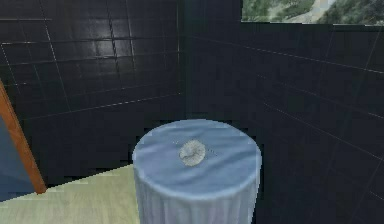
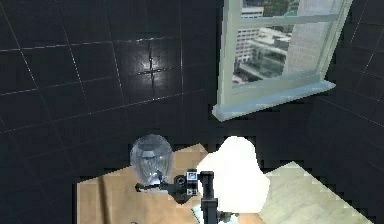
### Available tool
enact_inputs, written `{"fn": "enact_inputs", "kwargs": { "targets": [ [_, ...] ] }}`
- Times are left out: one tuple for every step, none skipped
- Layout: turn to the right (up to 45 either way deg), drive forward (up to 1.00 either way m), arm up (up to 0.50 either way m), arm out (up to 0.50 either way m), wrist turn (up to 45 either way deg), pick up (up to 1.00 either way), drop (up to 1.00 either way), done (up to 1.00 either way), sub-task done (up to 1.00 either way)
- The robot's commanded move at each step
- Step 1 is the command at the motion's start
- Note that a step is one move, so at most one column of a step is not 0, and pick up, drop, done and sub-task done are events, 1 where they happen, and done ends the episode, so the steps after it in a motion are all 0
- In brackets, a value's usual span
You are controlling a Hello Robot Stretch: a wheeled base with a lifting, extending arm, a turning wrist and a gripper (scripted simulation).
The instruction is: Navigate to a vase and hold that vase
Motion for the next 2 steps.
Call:
{"fn": "enact_inputs", "kwargs": {
  "targets": [
    [0.0,0.0,0.0,0.0,0.0,1.0,0.0,0.0,0.0],
    [0.0,0.0,0.1,0.0,0.0,0.0,0.0,0.0,0.0]
  ]
}}
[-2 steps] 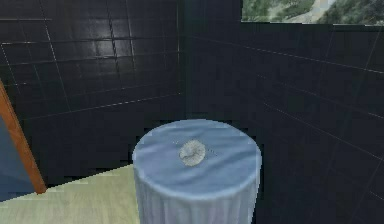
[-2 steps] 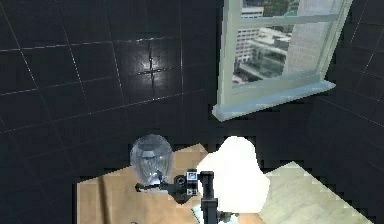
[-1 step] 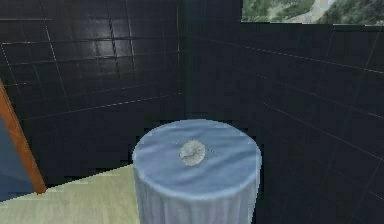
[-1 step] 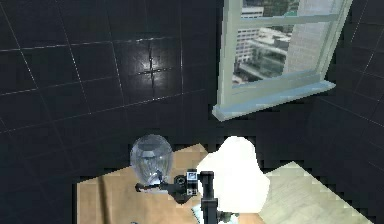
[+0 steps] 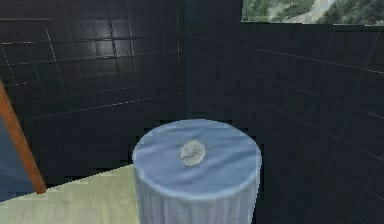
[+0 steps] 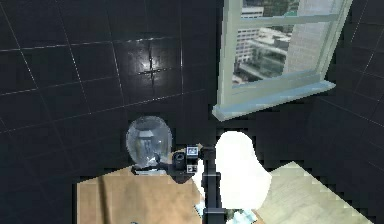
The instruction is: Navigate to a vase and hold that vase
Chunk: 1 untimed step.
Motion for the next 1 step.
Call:
{"fn": "enact_inputs", "kwargs": {
  "targets": [
    [0.0,0.0,0.0,0.0,0.0,0.0,0.0,1.0,0.0]
  ]
}}
